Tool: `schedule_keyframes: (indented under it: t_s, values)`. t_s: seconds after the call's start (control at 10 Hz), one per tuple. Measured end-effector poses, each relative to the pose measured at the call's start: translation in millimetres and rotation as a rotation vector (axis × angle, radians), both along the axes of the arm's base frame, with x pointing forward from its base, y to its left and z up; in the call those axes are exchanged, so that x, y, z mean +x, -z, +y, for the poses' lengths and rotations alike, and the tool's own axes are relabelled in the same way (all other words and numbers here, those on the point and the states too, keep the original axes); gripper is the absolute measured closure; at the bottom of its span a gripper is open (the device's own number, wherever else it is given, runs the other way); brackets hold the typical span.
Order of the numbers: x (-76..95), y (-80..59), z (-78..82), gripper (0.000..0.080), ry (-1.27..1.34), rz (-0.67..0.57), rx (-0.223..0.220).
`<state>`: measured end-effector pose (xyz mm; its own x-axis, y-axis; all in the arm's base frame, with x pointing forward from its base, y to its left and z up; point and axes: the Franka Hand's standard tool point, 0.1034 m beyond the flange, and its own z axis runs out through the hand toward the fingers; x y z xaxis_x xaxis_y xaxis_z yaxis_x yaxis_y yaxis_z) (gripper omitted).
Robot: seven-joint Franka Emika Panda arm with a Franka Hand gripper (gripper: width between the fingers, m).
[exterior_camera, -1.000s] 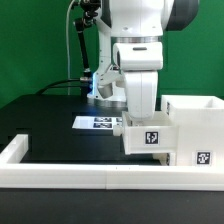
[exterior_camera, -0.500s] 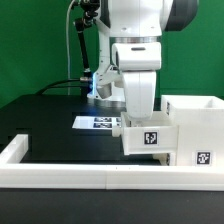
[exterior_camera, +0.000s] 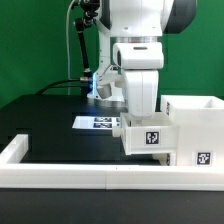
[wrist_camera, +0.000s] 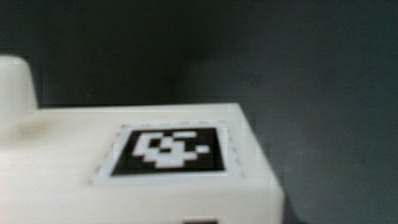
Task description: Assemble drawer
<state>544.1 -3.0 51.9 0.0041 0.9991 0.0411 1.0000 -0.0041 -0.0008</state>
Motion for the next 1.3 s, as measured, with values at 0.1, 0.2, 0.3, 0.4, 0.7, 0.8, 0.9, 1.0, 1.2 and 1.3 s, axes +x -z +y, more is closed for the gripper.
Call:
schedule_keyframes:
  t_s: [0.1,0.2,0.3,0.4,0.7,0.8,0.9,1.0,1.2,1.3]
  values:
    - [0.0,0.0,0.0,0.0758,0.001,0.0,0.0]
    - [0.0,0.0,-0.2,0.0758,0.001,0.0,0.0]
    - [0.3,-0.2,0.0,0.0758,0.002,0.0,0.0]
    - [2.6,-1.9,2.5,0.0758,0.009,-0.001,-0.001]
    - [0.4,-0.1,2.8,0.0758,0.006,0.008,-0.012]
    - [-0.3,0.2,1.3,0.0758,0.007,0.01,-0.012]
    - [-0.7,-0.8,0.6,0.0758,0.007,0.03,-0.015]
    - [0.2,-1.2,0.4,0.0758,0.008,0.027,-0.015]
    - [0.2,-1.1,0.2,0.0758,0.008,0.027,-0.015]
    - [-0.7,-0.8,0.5,0.0758,0.004,0.026,-0.014]
